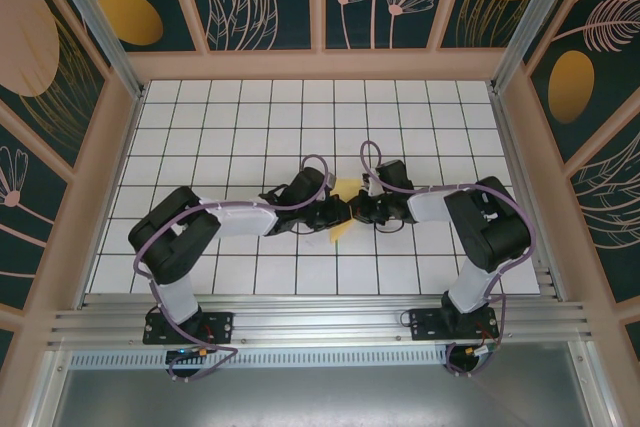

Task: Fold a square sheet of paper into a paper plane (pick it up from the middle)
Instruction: Third fold the triangle at the center of the table.

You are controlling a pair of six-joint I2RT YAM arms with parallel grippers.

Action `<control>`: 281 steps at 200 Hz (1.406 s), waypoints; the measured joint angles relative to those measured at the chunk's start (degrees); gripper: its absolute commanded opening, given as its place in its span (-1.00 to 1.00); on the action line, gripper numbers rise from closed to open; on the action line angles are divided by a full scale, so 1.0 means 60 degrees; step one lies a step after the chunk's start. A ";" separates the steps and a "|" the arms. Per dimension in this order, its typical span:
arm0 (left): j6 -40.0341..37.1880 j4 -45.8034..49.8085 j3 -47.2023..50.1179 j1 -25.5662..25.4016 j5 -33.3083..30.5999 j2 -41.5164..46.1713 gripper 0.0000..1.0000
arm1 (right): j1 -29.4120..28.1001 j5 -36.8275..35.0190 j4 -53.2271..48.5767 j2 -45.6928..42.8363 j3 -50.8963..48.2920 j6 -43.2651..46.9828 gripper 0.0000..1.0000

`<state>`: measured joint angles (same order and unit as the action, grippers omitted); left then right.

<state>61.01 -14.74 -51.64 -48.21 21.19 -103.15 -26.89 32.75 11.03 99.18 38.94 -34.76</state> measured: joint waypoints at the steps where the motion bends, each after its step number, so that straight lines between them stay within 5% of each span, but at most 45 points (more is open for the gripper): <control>1: 0.0000 -0.0004 0.0000 0.0000 0.0004 0.0000 -0.72 | 0.0000 0.0000 0.0000 0.0000 0.0000 0.0000 -0.86; 44: 0.0025 -0.0044 0.0004 0.0076 0.0251 -0.0058 -0.73 | 0.0000 -0.0018 -0.0004 0.0000 0.0000 0.0022 -0.85; 98: 0.0178 -0.0535 0.0834 0.0029 -0.0149 0.0102 -1.00 | 0.0000 -0.0022 -0.0004 0.0000 0.0007 -0.0018 -0.87; 281: -0.0055 0.0903 -0.0149 -0.0022 -0.0222 -0.0769 -0.95 | -0.0018 -0.0058 0.0033 0.0015 0.0022 -0.0022 -0.86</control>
<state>60.69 -9.32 -52.53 -48.34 19.86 -107.77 -27.00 32.40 11.22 99.26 39.07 -34.89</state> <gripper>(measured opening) 0.068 0.071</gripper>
